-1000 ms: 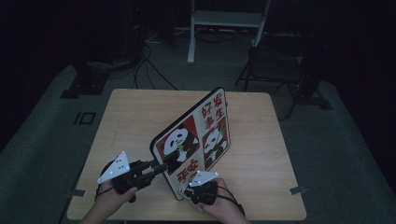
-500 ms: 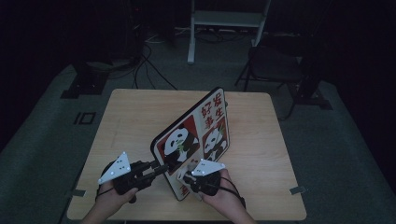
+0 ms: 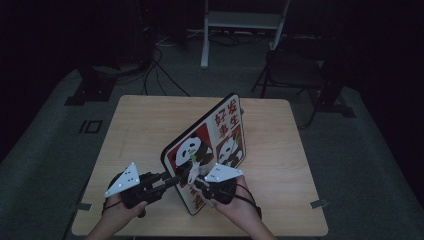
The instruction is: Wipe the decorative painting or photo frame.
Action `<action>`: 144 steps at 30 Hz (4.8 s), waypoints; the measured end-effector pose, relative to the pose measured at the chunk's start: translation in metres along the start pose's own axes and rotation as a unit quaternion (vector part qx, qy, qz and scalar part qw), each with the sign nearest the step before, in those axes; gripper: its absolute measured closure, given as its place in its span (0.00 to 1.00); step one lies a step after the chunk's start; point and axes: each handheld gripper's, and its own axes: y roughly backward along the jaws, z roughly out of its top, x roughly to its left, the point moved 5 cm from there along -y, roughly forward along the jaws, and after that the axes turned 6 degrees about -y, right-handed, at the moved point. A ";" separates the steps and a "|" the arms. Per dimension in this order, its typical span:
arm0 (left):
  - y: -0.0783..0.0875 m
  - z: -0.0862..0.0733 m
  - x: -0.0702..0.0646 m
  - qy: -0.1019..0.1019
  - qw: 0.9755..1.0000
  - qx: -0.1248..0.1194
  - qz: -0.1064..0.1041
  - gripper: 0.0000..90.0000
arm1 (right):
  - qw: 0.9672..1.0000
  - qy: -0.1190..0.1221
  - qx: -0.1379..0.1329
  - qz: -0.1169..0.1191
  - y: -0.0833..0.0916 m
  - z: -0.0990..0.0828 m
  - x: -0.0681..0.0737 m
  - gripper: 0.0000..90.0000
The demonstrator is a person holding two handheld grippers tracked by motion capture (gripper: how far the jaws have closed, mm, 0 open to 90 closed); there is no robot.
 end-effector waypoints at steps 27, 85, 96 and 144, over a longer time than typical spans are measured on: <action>0.000 0.000 -0.002 -0.008 1.000 0.004 -0.003 0.80 | 0.997 -0.011 -0.070 -0.020 0.014 0.037 -0.001 0.87; 0.000 -0.002 -0.004 -0.013 1.000 0.005 -0.008 0.78 | 0.990 0.035 -0.136 0.000 0.027 0.079 0.024 0.87; -0.001 -0.002 -0.004 -0.012 1.000 0.005 -0.009 0.78 | 0.992 0.034 -0.117 -0.007 0.021 0.060 0.019 0.87; -0.002 -0.001 -0.007 -0.016 1.000 0.002 -0.015 0.78 | 0.999 -0.011 0.033 -0.014 -0.012 -0.057 0.000 0.87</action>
